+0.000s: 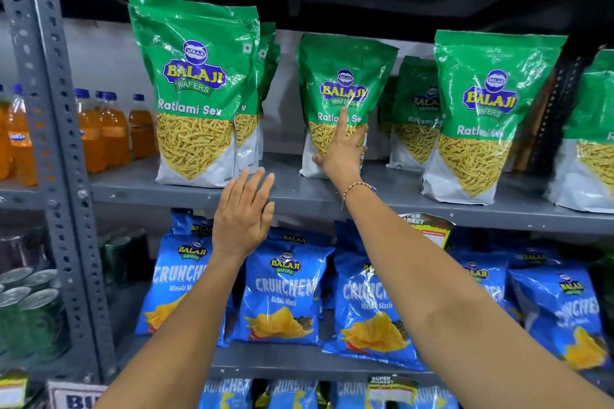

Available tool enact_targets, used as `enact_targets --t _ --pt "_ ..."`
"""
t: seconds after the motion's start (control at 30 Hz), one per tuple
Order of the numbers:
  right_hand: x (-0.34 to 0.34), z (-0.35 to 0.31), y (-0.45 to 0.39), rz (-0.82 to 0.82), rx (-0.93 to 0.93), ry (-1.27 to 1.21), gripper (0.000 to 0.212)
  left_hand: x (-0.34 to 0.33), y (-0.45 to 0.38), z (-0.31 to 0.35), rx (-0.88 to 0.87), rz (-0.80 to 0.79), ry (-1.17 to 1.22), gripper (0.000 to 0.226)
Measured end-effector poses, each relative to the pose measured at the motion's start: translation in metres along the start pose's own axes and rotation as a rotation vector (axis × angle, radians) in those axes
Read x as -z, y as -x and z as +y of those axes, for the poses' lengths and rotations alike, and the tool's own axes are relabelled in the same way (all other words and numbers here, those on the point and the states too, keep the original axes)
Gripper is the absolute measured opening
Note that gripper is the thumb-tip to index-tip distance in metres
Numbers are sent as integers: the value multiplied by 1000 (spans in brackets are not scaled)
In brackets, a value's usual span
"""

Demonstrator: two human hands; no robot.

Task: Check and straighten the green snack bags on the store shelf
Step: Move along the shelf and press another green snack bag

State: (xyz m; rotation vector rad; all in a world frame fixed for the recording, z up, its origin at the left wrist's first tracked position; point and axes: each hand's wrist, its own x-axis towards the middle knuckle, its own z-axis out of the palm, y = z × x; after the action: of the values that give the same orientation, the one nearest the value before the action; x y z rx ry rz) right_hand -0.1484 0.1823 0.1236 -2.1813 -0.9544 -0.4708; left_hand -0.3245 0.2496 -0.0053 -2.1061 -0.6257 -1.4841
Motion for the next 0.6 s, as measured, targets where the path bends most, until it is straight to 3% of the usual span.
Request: enact_targets --t 0.6 --pt "35 -4 56 68 26 -41 113 5 1 0 26 -68 69 48"
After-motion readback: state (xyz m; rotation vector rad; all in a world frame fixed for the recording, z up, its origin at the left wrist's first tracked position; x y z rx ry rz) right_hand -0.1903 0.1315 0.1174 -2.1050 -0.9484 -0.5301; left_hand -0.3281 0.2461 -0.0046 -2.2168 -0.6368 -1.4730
